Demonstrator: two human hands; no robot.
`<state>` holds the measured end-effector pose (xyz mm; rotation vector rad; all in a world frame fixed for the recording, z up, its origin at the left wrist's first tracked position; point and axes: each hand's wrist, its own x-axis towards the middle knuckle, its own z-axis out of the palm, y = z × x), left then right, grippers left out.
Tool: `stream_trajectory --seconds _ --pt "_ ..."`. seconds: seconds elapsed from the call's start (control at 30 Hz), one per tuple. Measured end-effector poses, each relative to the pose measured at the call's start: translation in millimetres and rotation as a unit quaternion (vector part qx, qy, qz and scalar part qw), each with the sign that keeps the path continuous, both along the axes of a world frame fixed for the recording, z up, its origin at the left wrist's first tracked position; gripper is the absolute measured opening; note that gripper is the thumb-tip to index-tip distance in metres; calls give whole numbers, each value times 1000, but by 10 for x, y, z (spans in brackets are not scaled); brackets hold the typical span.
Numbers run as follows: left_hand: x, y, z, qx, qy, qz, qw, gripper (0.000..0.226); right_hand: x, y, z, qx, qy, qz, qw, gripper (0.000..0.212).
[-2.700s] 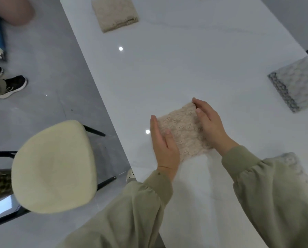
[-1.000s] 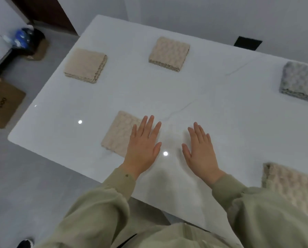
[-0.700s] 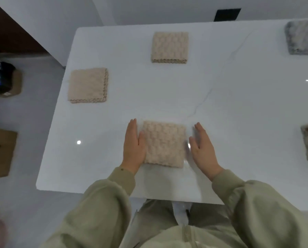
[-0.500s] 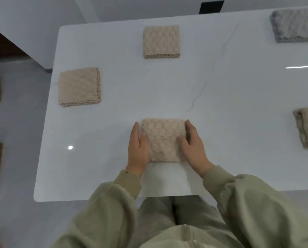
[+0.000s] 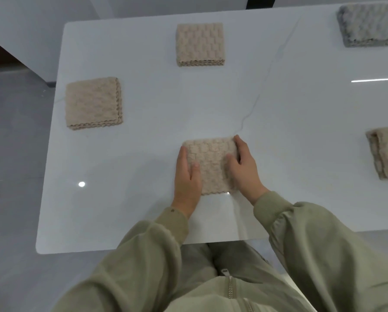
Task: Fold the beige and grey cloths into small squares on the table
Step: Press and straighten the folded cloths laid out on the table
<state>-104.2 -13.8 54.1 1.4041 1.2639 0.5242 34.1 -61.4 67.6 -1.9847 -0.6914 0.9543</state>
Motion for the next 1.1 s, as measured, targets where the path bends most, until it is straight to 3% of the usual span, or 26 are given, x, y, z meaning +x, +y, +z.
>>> stream_trajectory --seconds 0.17,0.33,0.5,0.7,0.83,1.0,1.1 --pt "-55 169 44 -12 -10 24 1000 51 35 -42 -7 14 -3 -3 1000 55" --pt "45 207 87 -19 -25 -1 1000 50 -90 8 -2 16 1 8 1000 67" --pt "-6 194 60 -21 -24 16 999 49 -39 -17 -10 26 9 -36 999 55" --pt "83 130 20 -8 -28 0 1000 55 -118 -4 -18 21 5 -13 1000 65" --pt "71 139 0 -4 -30 16 999 50 -50 -26 -16 28 2 -44 999 53" --pt "125 107 -6 2 -30 9 1000 54 -95 -5 -38 29 -5 -24 999 60" --pt "147 99 6 2 -28 9 1000 53 -53 -14 -39 32 -11 -36 999 53"
